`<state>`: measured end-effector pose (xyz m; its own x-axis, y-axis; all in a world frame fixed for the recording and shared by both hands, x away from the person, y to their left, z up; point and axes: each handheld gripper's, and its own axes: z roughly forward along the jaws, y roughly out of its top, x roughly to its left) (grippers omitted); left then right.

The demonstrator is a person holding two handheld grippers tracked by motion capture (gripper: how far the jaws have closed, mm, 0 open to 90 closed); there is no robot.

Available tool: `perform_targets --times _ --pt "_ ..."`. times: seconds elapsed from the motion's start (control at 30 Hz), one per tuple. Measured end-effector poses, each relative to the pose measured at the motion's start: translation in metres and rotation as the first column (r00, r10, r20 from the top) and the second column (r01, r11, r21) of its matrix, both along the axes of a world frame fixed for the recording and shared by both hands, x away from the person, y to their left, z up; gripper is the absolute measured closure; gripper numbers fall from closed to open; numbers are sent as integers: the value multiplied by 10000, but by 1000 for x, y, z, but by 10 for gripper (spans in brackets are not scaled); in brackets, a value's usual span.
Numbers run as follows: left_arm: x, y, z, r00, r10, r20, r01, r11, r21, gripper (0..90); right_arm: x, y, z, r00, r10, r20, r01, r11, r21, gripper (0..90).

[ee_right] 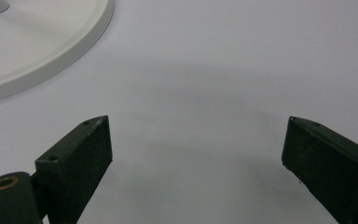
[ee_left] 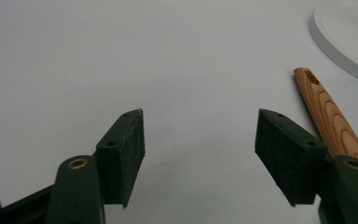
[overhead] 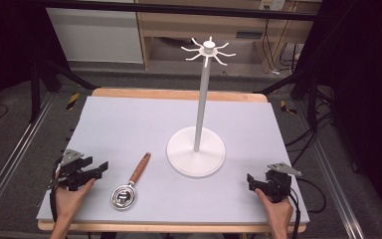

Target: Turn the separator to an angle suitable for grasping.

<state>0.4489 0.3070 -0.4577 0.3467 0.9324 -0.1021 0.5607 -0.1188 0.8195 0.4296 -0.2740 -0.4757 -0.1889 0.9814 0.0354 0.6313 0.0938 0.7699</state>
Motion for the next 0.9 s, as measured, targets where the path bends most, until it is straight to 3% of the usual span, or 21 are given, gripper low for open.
perform_targets --times 0.33,0.9 --pt "-5 -12 10 9986 -520 -17 520 9985 196 368 -6 0 2 9997 128 205 -130 9999 76 86" --pt "-9 -31 21 9928 -1191 -127 1192 9928 100 392 -6 8 4 9993 274 258 -271 9996 -123 86"
